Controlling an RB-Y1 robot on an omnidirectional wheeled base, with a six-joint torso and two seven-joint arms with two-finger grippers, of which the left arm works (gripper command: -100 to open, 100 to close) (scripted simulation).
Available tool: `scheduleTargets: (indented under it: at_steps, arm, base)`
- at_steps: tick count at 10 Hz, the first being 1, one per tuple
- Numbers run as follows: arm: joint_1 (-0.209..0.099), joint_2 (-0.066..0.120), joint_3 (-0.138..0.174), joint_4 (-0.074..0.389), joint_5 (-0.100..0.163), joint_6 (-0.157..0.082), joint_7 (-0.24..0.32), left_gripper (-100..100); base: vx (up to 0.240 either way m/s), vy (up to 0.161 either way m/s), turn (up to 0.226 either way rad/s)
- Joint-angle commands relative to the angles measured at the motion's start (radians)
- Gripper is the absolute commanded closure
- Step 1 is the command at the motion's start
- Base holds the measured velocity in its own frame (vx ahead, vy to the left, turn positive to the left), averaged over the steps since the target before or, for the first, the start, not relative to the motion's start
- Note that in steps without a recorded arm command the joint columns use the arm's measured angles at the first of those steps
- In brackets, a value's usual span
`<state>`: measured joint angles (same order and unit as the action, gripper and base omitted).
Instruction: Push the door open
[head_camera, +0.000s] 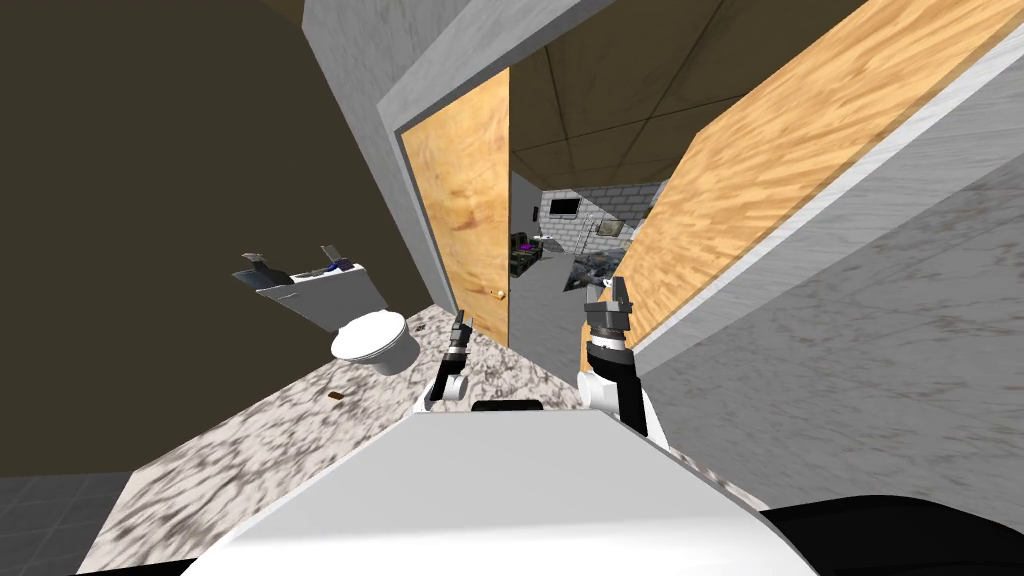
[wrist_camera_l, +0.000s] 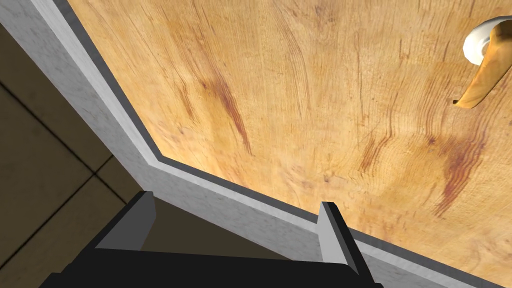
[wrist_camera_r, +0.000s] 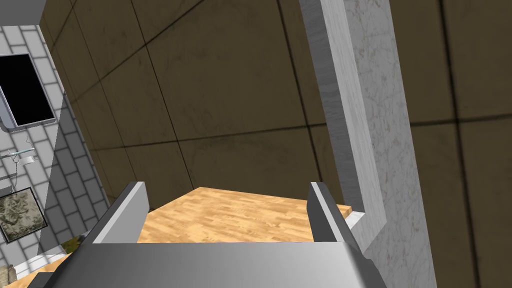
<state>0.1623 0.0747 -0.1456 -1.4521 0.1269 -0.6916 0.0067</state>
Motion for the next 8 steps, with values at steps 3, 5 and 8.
scheduleTargets:
  at_steps: [3, 5, 8]
  arm:
    - [-0.044, 0.005, -0.018, 0.104, 0.004, -0.016, 0.002, -100]
    - [-0.077, 0.007, -0.032, 0.172, 0.007, -0.027, 0.002, -100]
    - [-0.110, 0.007, -0.046, 0.251, 0.010, -0.038, 0.003, -100]
  base:
    - [0.060, 0.053, -0.067]
    - [0.079, 0.080, -0.104]
    - [0.054, 0.079, -0.069]
